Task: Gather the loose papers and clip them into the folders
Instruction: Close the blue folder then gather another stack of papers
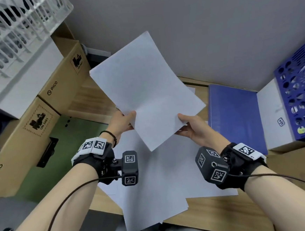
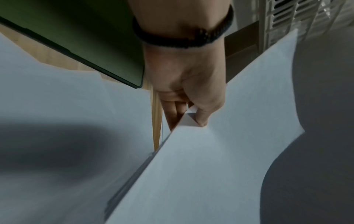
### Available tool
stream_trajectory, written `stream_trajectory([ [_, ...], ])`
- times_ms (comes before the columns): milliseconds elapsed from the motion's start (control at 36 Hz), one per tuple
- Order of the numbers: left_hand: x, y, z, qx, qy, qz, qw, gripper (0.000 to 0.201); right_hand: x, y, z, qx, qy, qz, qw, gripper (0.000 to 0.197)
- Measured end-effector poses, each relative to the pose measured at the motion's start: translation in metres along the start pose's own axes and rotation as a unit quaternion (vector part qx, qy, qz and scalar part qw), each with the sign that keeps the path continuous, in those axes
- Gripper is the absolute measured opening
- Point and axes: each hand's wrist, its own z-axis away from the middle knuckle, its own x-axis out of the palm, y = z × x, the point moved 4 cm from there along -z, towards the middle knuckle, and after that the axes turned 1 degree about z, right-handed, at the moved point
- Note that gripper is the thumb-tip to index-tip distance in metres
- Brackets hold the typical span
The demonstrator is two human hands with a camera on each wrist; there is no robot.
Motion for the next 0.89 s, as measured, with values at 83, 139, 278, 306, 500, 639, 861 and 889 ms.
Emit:
stream_trajectory([
  [83,-0.022,-0.007,-0.002,-0.016,-0.005,-0.026,1.0,0.023,-0.003,-0.001,0.0,0.005,-0.009,-0.001,1.0,0.017],
  [139,-0.038,-0.015,0.0,-0.03,-0.03,-0.045,0.998,0.026,-0.004,-0.002,-0.002,0.015,-0.018,0.007,1.0,0.016],
  [278,-0.074,-0.037,0.005,-0.067,-0.081,-0.082,0.991,0.026,0.014,0.005,-0.006,0.062,-0.093,0.125,0.986,0.032],
  [306,-0.078,-0.039,0.006,-0.072,-0.09,-0.088,0.989,0.028,0.018,0.008,-0.01,0.066,-0.108,0.142,0.982,0.038],
  [500,-0.078,-0.005,-0.009,0.007,-0.107,-0.165,0.98,0.03,0.055,-0.004,-0.026,-0.051,-0.022,0.152,0.987,0.018],
  [639,-0.076,0.027,-0.019,0.076,-0.091,-0.097,0.988,0.027,0.059,-0.012,-0.029,-0.1,0.031,0.143,0.984,0.012],
  [861,-0.066,0.004,-0.027,0.044,-0.132,-0.098,0.985,0.027,0.05,0.007,-0.021,-0.073,0.023,0.192,0.978,0.029],
  [889,-0.065,0.002,-0.028,0.041,-0.132,-0.096,0.986,0.03,0.052,0.006,-0.02,-0.075,0.016,0.196,0.978,0.029],
])
